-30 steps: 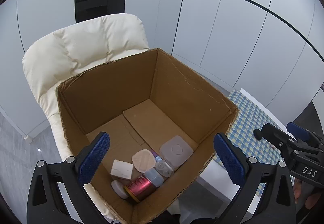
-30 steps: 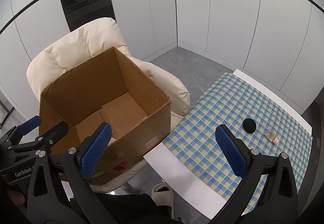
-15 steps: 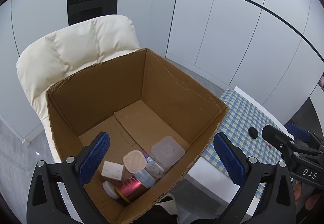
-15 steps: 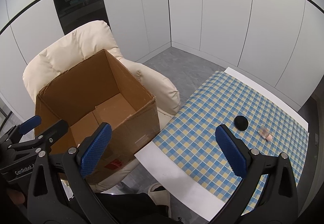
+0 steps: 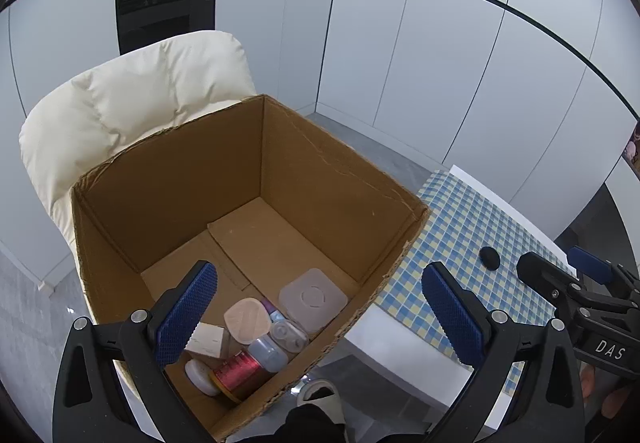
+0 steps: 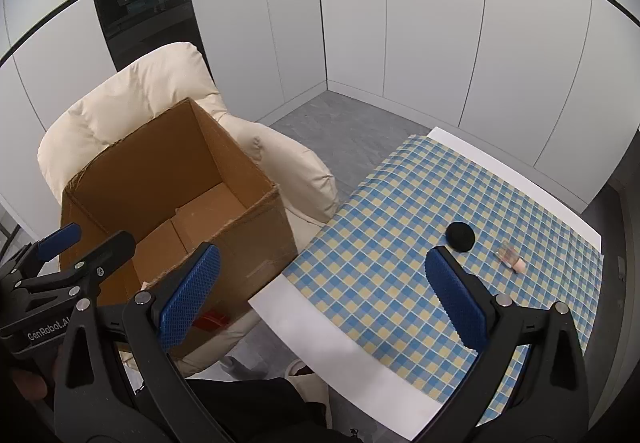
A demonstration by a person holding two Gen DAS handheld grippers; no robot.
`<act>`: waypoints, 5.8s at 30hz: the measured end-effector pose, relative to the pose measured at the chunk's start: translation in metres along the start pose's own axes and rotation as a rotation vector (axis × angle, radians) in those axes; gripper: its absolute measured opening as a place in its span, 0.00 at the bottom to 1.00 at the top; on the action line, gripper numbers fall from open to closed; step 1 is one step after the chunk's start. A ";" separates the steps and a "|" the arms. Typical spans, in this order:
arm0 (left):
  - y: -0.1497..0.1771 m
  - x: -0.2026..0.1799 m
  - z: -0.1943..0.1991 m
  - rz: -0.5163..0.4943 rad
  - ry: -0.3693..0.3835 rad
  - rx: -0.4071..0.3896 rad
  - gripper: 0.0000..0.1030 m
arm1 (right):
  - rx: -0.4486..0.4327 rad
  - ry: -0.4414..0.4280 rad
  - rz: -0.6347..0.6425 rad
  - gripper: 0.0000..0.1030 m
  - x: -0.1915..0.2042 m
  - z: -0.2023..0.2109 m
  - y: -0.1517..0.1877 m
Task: Organize objects
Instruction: 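Withdraw both open tools from the box back over the tablecloth, then move both open tools toward the black sponge and pink bottle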
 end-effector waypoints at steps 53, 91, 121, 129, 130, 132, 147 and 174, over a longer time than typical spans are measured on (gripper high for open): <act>0.011 -0.115 -0.007 -0.135 0.106 0.021 0.99 | 0.017 0.123 -0.101 1.00 -0.107 0.026 0.037; 0.026 -0.212 -0.005 -0.278 0.199 0.020 0.99 | 0.024 0.233 -0.214 1.00 -0.192 0.066 0.077; 0.055 -0.280 -0.016 -0.387 0.236 0.072 0.99 | 0.054 0.313 -0.295 1.00 -0.259 0.093 0.118; 0.062 -0.287 -0.022 -0.458 0.226 0.085 0.99 | 0.071 0.327 -0.286 1.00 -0.265 0.091 0.121; 0.064 -0.287 -0.025 -0.462 0.224 0.088 0.99 | 0.077 0.321 -0.288 1.00 -0.267 0.089 0.122; 0.065 -0.286 -0.030 -0.461 0.219 0.094 0.99 | 0.091 0.321 -0.282 1.00 -0.269 0.083 0.123; 0.072 -0.284 -0.114 -0.493 0.168 0.153 0.99 | 0.145 0.319 -0.183 1.00 -0.297 0.001 0.116; 0.107 -0.307 -0.268 -0.516 0.133 0.222 0.95 | 0.233 0.195 -0.152 0.85 -0.328 -0.182 0.133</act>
Point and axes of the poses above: each gripper's, at about its wrist camera, not at the fingertips, and z roughly against the way its jaws point, x to its left, y to its underside, the point moved 10 cm from there along -z, roughly the way its jaws point, and after that the axes turned 3 degrees about z, right-handed, at the moved point
